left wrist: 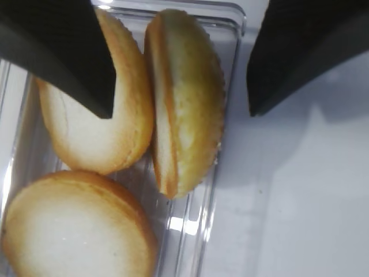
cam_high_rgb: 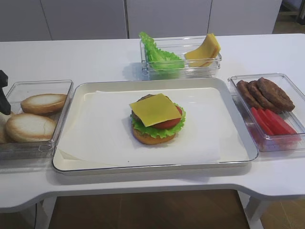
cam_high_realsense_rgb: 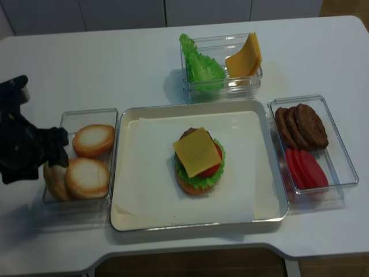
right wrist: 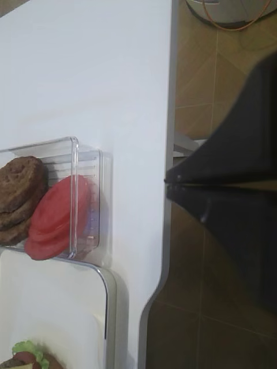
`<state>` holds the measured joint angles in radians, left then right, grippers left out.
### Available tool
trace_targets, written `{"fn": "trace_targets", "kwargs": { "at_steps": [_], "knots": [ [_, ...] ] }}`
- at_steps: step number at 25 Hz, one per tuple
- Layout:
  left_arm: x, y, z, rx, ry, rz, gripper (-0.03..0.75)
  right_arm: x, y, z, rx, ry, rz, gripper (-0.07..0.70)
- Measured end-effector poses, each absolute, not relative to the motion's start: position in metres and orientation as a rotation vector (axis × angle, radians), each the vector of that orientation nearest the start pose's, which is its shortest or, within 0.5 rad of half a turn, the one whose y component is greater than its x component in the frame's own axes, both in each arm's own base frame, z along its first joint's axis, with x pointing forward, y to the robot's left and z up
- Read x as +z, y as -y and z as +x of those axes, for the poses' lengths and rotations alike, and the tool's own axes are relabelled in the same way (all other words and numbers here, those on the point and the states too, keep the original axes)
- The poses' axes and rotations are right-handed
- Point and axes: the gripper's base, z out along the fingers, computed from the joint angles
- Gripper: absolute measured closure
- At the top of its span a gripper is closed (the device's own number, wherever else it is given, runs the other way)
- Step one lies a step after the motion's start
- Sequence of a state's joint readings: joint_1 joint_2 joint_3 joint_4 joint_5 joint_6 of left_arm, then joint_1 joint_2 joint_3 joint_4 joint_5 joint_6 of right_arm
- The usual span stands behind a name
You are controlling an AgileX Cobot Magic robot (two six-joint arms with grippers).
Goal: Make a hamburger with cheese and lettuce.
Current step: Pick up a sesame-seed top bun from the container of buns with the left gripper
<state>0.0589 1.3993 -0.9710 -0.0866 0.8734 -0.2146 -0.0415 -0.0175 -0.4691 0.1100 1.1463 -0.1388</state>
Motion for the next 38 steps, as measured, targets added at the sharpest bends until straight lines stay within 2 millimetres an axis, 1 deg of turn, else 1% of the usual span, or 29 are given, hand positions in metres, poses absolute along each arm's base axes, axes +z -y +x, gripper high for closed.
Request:
{"fn": "trace_targets", "kwargs": {
  "at_steps": [4, 8, 12, 18, 22, 27, 30, 33, 38],
  "knots": [
    [0.2539, -0.0098, 0.2685, -0.144, -2.771, -0.443, 0.193, 0.2623, -0.0094, -0.0078, 0.028, -2.135, -0.114, 0.68],
    [0.2513, -0.0098, 0.2697, -0.142, -2.781, -0.442, 0.225, 0.2623, -0.0094, -0.0078, 0.028, -2.135, -0.114, 0.687],
    [0.2507, -0.01, 0.2701, -0.14, -2.782, -0.441, 0.266, 0.2623, -0.0094, -0.0078, 0.028, -2.135, -0.114, 0.687],
    [0.2506, -0.0121, 0.27, -0.103, -2.785, -0.419, 0.35, 0.2623, -0.0094, -0.0078, 0.028, -2.135, -0.114, 0.687],
    [0.2506, -0.0121, 0.27, -0.103, -2.785, -0.419, 0.384, 0.2623, -0.0094, -0.0078, 0.028, -2.135, -0.114, 0.687],
    [0.2506, -0.0121, 0.27, -0.103, -2.785, -0.419, 0.458, 0.2623, -0.0094, -0.0078, 0.028, -2.135, -0.114, 0.687],
    [0.2505, -0.0122, 0.2698, -0.1, -2.788, -0.415, 0.489, 0.2623, -0.0094, -0.0078, 0.028, -2.135, -0.114, 0.687],
    [0.2504, -0.0121, 0.2694, -0.095, -2.795, -0.386, 0.49, 0.2623, -0.0094, -0.0078, 0.028, -2.135, -0.114, 0.687],
    [0.2505, -0.0121, 0.2693, -0.095, -2.797, -0.387, 0.494, 0.2623, -0.0094, -0.0078, 0.028, -2.135, -0.114, 0.687]
  ]
}}
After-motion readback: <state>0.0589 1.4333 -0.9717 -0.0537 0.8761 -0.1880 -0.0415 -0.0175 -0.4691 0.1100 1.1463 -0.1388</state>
